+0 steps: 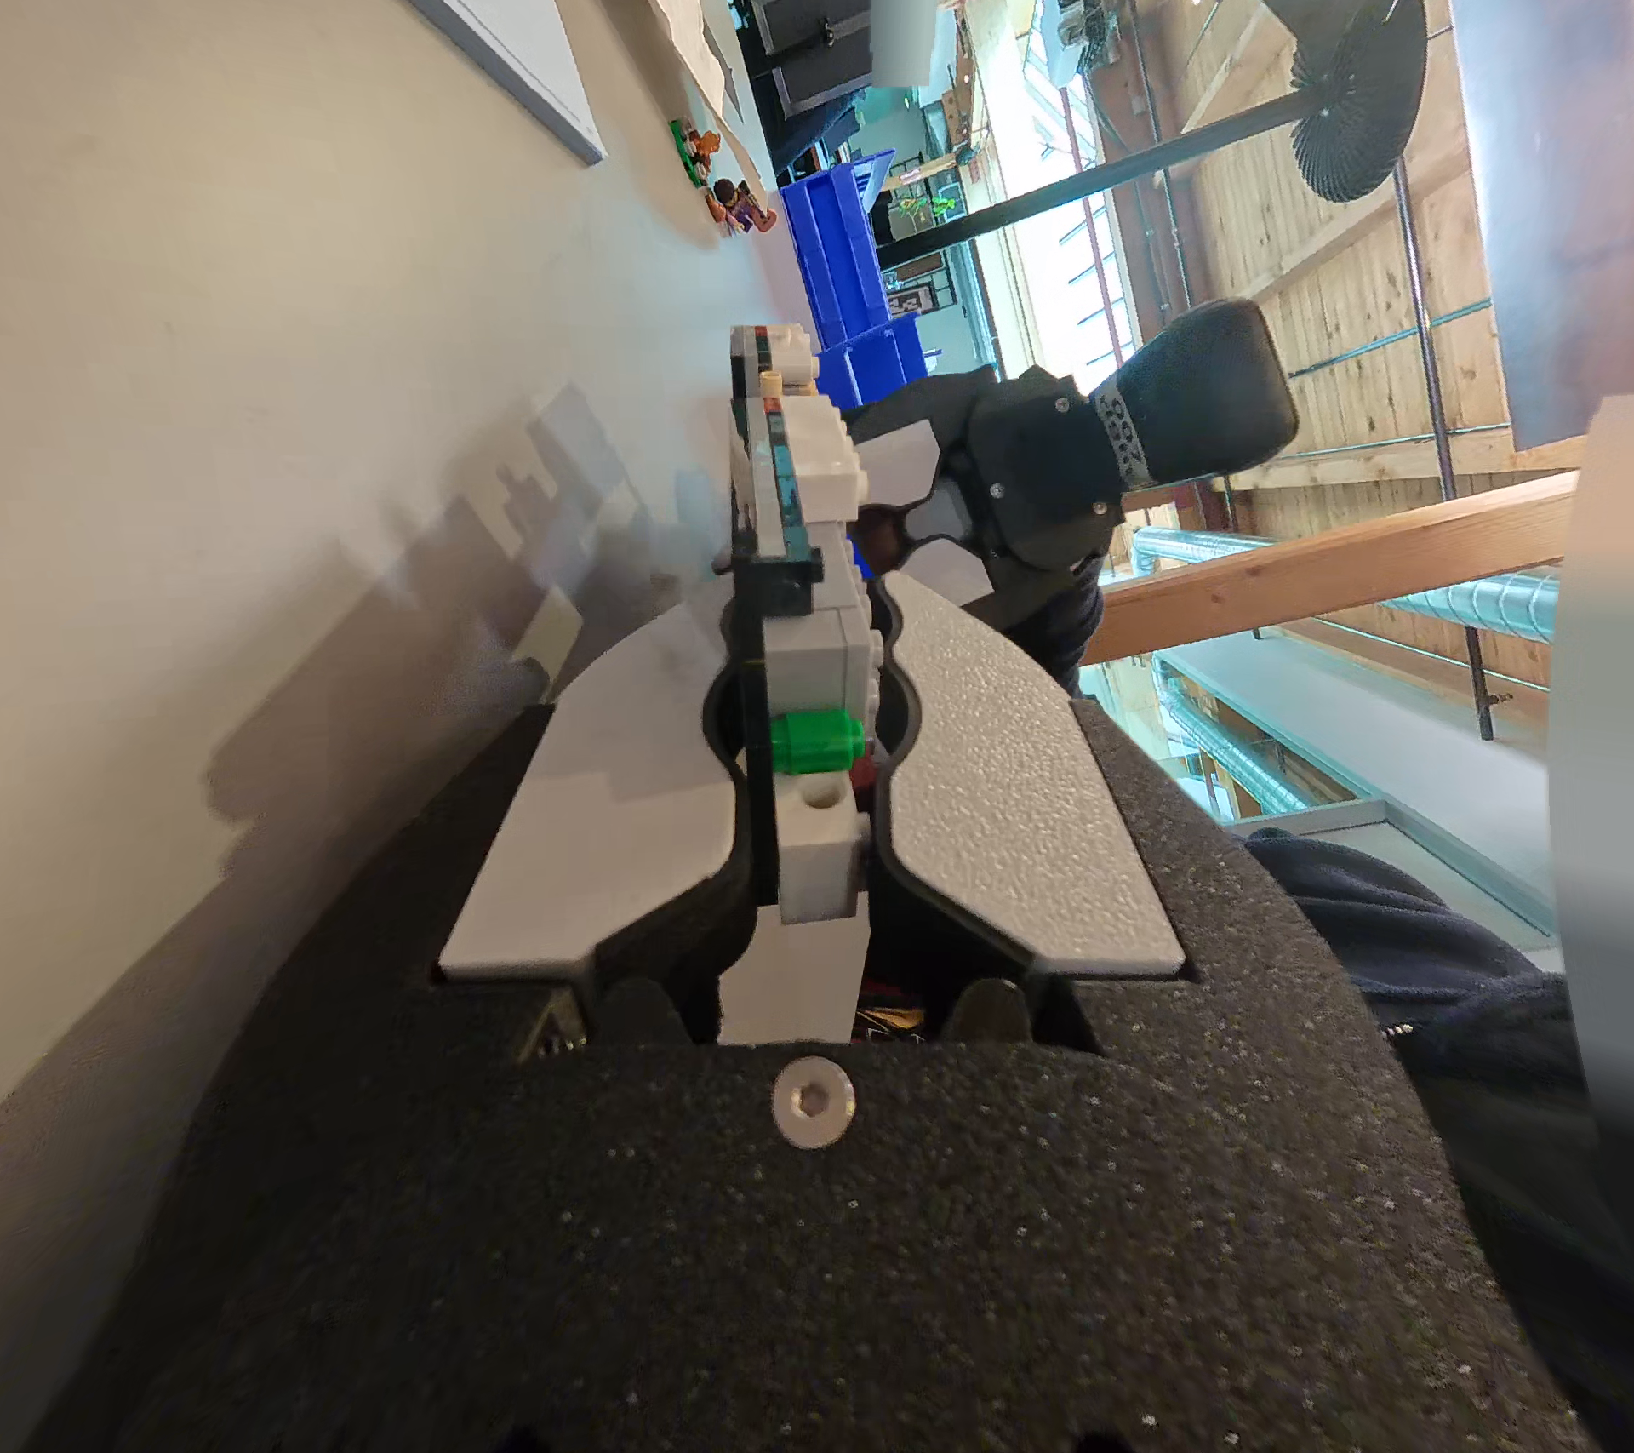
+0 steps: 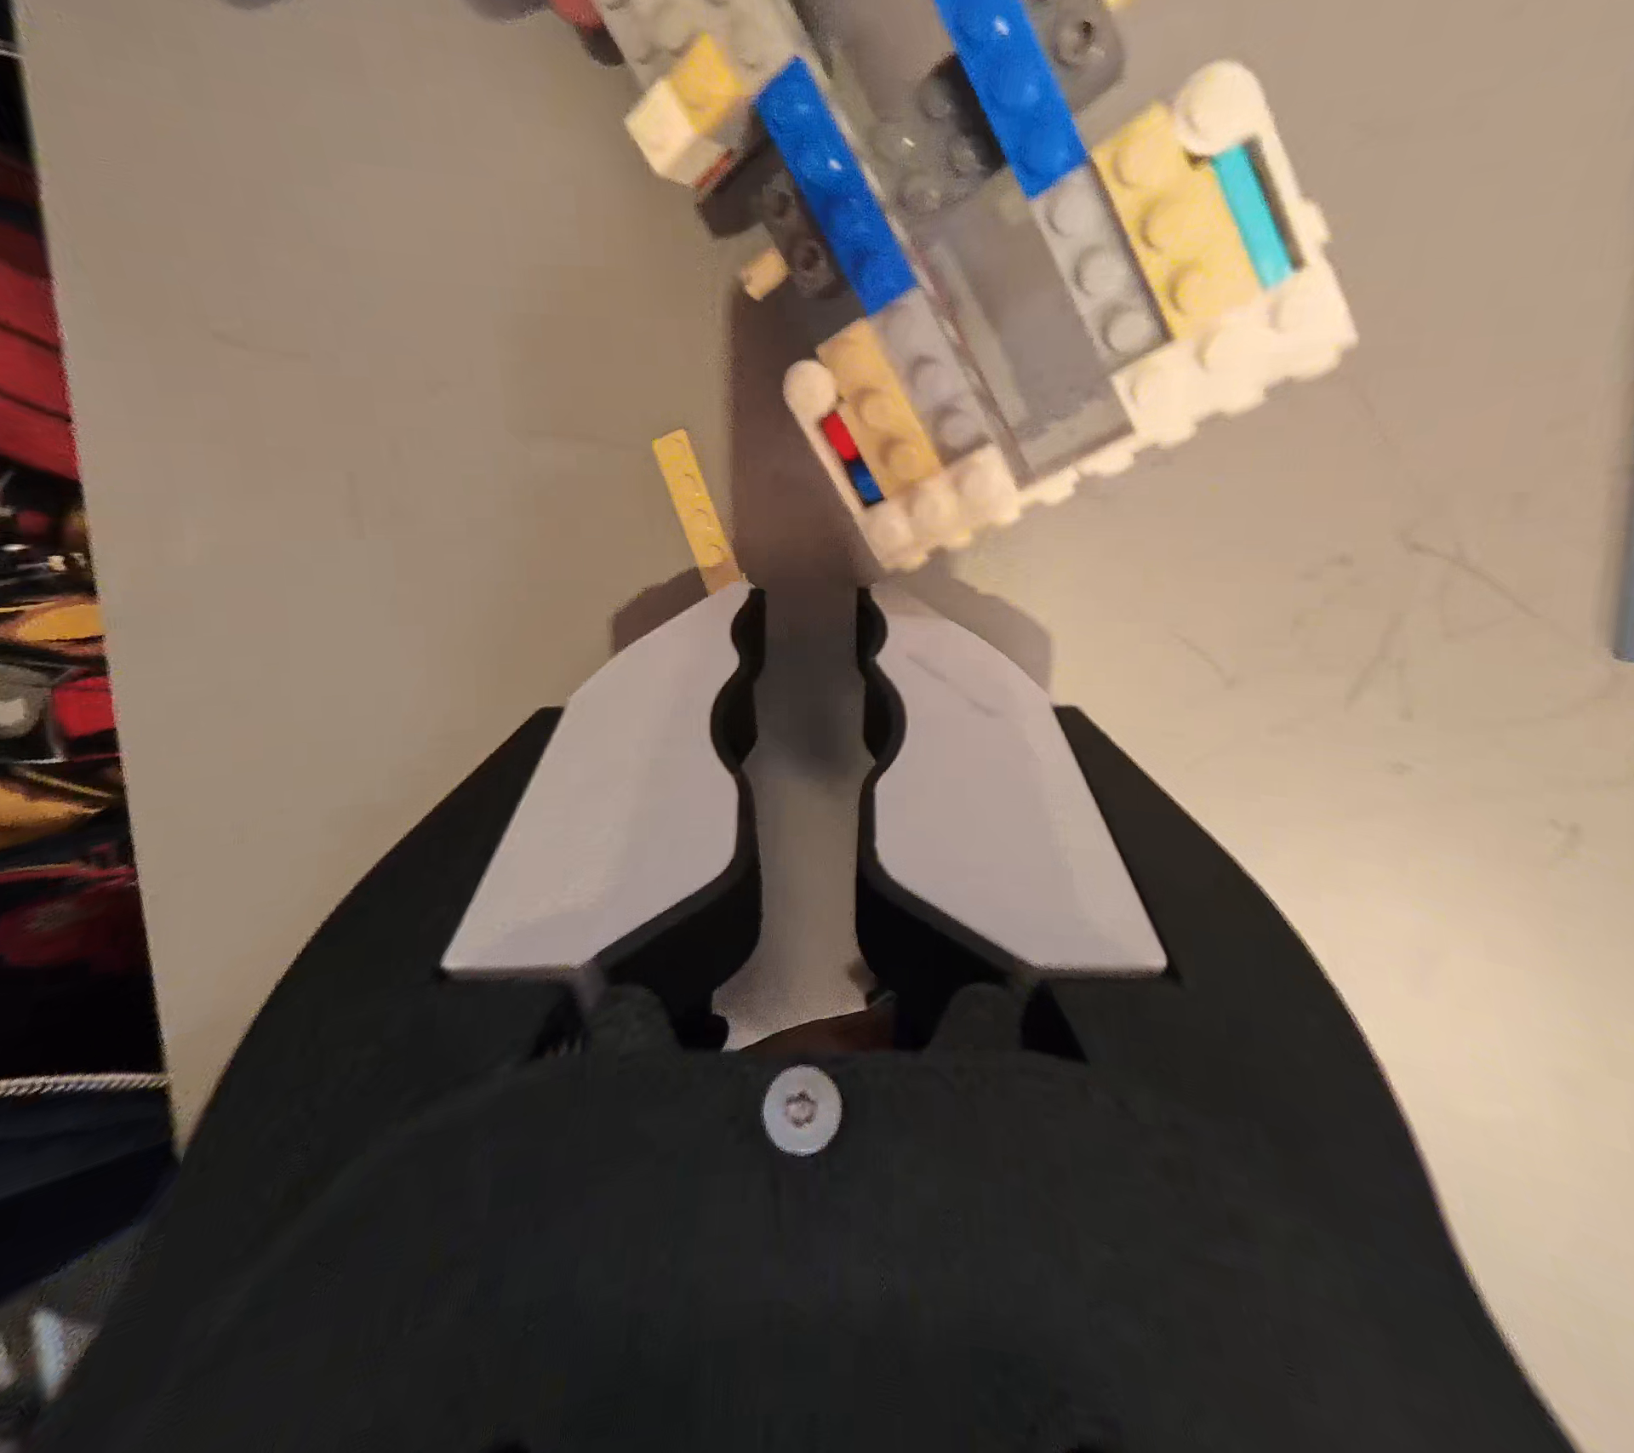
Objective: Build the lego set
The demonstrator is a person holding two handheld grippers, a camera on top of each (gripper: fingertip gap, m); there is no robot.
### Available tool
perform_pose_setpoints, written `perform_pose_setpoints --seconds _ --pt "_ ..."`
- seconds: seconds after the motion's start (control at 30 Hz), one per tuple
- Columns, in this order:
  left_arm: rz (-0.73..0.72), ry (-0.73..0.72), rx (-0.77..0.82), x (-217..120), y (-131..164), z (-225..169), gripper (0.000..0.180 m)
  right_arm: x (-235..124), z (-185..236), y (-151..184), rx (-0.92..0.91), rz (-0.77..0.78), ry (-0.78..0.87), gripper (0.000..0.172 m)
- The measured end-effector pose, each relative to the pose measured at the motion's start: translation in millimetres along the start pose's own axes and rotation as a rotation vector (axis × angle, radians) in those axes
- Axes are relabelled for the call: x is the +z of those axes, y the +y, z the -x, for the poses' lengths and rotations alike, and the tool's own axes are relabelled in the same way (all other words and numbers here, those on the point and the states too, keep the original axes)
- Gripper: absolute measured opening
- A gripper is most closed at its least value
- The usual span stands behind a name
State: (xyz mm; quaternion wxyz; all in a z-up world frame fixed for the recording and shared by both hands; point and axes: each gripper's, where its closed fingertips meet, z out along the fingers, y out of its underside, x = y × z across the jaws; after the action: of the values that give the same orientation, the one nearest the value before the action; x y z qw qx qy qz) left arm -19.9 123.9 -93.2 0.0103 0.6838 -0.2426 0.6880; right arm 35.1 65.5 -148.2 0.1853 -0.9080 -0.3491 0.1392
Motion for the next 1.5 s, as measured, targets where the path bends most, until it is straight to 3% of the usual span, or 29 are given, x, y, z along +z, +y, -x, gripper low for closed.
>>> perform_pose_setpoints --seconds 0.5,0.97,1.33,1.5 --pt "-0.058 0.006 -0.031 -3 10 -5 0.024 3 8 5 -0.160 -0.148 0.166 0.017" --pt "-0.076 0.033 -0.040 -1 10 -7 0.025 2 14 5 -0.159 -0.205 0.161 0.006" --pt "-0.091 0.048 -0.038 -7 12 -11 0.024 -9 17 0 -0.178 -0.245 0.168 0.009" --pt "-0.064 0.069 -0.051 -6 5 -11 0.024 -17 -2 -6 -0.174 -0.284 0.249 0.017"
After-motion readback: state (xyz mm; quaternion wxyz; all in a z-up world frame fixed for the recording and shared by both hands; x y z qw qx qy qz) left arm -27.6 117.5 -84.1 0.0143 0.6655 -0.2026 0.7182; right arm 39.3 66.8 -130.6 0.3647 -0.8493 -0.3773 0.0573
